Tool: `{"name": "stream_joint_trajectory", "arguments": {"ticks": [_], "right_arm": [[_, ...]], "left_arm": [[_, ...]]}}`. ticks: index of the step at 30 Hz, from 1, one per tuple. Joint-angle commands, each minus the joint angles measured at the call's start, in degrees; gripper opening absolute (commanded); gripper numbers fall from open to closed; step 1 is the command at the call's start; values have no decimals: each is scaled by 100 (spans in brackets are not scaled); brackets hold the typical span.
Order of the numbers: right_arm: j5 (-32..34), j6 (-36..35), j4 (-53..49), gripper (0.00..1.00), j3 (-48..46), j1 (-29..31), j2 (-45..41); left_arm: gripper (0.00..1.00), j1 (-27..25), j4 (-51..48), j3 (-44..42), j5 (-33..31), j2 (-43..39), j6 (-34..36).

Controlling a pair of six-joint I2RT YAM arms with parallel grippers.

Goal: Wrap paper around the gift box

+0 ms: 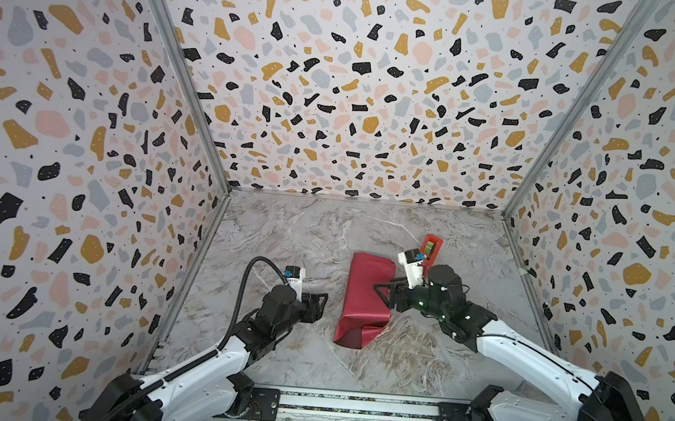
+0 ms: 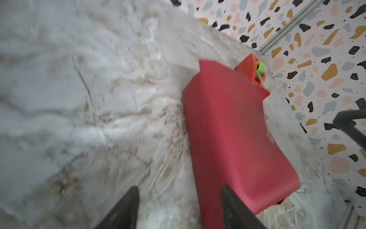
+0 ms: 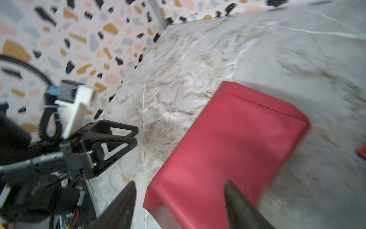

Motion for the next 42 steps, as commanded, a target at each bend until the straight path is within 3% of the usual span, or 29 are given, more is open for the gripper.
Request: {"name": "stream_joint_trajectory", "arguments": {"ticks": [1,6,10,21,42], "right_arm": [[-107,-588,-514,58,471,153,706],[-148,-625,-575,47,546,173,1224],[-52,-562,-560,43,329,123,1320],[-97,-356,-417,36,-136,58,1388],[-144,-58,-224,32,-446,58,1511]], "left_arm": [[50,-263,96,-267,155,-119,-142],[34,-572,502,-284,135,354,-95],[27,-818,956,-267,256,734,-128],[22,-1374,1402,82,27,1466,-89],[18,-1815,1690,229,-85,1701,-280]]}}
